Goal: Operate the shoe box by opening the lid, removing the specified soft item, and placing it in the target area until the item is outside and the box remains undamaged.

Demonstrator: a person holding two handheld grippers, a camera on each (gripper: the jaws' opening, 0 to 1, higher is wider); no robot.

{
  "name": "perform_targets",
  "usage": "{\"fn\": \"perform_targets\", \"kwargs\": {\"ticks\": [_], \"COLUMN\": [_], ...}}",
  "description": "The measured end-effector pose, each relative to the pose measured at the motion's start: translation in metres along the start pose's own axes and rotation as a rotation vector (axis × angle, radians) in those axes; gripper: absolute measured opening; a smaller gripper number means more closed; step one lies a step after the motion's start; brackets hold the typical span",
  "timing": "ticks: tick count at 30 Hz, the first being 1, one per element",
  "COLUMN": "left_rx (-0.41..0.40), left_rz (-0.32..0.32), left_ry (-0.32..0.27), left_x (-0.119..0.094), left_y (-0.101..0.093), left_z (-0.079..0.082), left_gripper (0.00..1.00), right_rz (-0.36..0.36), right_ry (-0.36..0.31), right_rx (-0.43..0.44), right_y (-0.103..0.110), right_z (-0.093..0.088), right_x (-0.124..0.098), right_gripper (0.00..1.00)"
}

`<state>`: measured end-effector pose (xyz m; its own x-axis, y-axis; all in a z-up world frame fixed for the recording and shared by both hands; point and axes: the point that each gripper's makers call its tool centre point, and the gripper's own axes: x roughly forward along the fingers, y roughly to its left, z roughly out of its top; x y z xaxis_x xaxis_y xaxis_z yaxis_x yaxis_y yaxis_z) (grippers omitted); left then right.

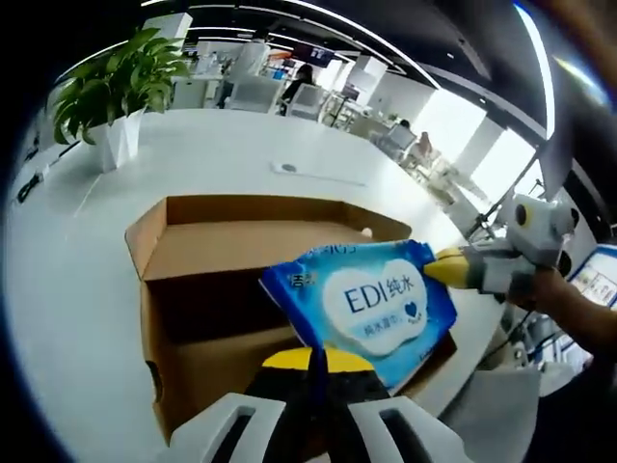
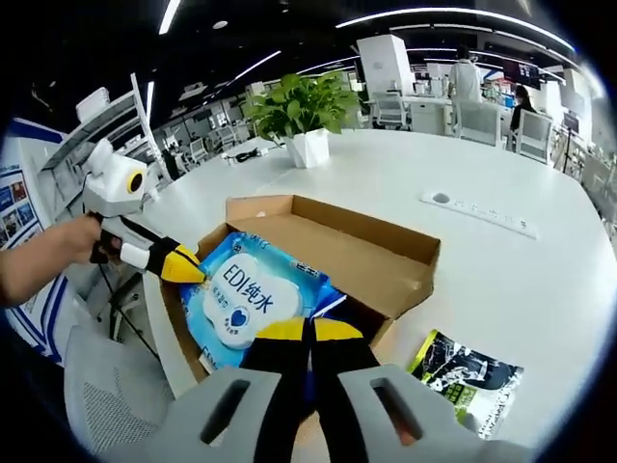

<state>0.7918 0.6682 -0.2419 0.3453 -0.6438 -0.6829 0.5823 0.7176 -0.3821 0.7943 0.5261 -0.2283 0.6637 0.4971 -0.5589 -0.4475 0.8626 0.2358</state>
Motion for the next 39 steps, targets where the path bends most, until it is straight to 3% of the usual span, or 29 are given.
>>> {"fn": "perform_targets", "kwargs": {"ticks": [14, 39], "left_rx": [0.019, 0.089], "left_rz": [-0.039, -0.119], "left_ry": [-0.015, 0.008], "left_x": [0.014, 0.065], "left_y": [-0.037, -0.111], "left_z": [0.019, 0.038], "left_gripper": [0.01, 0.0], "right_rz": [-0.047, -0.165], "right_ry": [-0.036, -0.076], "right_rx": [0.055, 0.145], "right_y": [-0.029, -0.096], "right_z": [0.005, -0.006], "right_x": [-0.029, -0.09], "right_gripper": [0.0, 0.0]}}
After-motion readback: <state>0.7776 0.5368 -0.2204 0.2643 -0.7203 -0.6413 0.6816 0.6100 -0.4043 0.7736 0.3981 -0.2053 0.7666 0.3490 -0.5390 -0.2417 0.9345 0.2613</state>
